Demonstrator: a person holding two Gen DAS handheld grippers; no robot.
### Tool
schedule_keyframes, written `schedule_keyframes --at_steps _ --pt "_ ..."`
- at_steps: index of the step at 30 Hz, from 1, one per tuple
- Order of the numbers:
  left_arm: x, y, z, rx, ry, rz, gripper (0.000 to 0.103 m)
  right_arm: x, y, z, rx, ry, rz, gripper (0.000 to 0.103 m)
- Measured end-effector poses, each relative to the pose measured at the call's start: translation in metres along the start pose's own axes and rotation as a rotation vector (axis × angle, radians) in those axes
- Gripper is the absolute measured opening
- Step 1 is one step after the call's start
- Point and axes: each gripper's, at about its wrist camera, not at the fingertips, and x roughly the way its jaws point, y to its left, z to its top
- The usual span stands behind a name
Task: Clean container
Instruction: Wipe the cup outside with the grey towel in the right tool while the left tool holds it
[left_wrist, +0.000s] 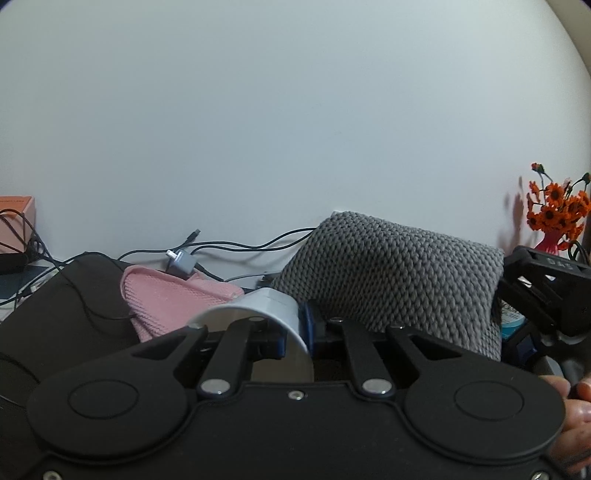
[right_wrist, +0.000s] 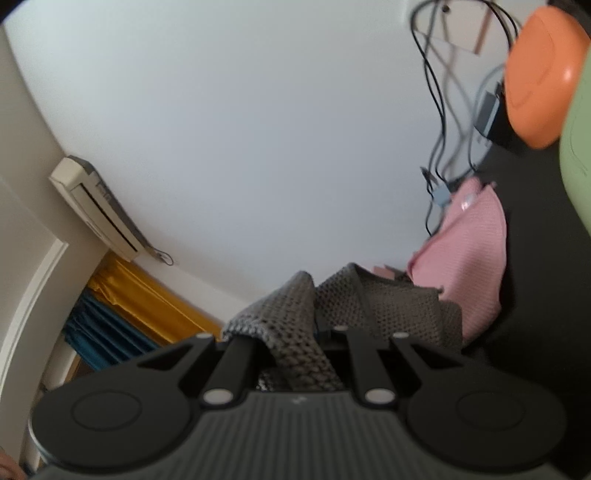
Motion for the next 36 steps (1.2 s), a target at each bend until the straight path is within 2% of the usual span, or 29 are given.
schedule_keyframes --at_steps 3,6,10,16,20,24,26,28,31,36 --pt "-0.005 -0.004 -0.002 0.011 -0.013 -0.047 0.011 -0.011 -0.001 0.005 0.008 -0.08 -0.045 0.011" --pt "-0.009 -0.008 -0.002 0.031 -0.027 -0.11 0.011 -0.02 -0.012 0.01 0.069 -0.129 -0.082 0.011" --pt "-0.013 -0.016 -0.004 0.069 -0.038 -0.134 0.011 -0.018 -0.022 0.012 0.132 -0.106 -0.093 0.011" --pt "-0.012 -0.011 -0.003 0.048 -0.046 -0.114 0.01 -0.013 -0.009 0.008 0.071 -0.039 -0.055 0.011" --pt "-0.009 -0.008 -0.003 0.039 -0.036 -0.086 0.01 -0.015 -0.009 0.009 0.101 -0.021 0.004 0.011" --pt "-0.01 -0.004 -0.002 0.023 -0.037 -0.079 0.01 -0.012 -0.002 0.005 0.064 -0.007 0.049 0.011" --pt "-0.012 -0.004 -0.001 0.021 -0.046 -0.09 0.01 -0.019 0.004 0.005 0.029 -0.053 0.024 0.011" --pt "-0.015 -0.006 -0.001 0.02 -0.049 -0.125 0.01 -0.025 0.004 0.008 0.011 -0.116 -0.04 0.011" --pt "-0.019 -0.013 -0.002 0.041 -0.058 -0.177 0.01 -0.032 -0.007 0.014 0.06 -0.173 -0.12 0.011" --pt "-0.024 -0.02 -0.004 0.072 -0.069 -0.222 0.011 -0.027 -0.023 0.016 0.115 -0.133 -0.214 0.011"
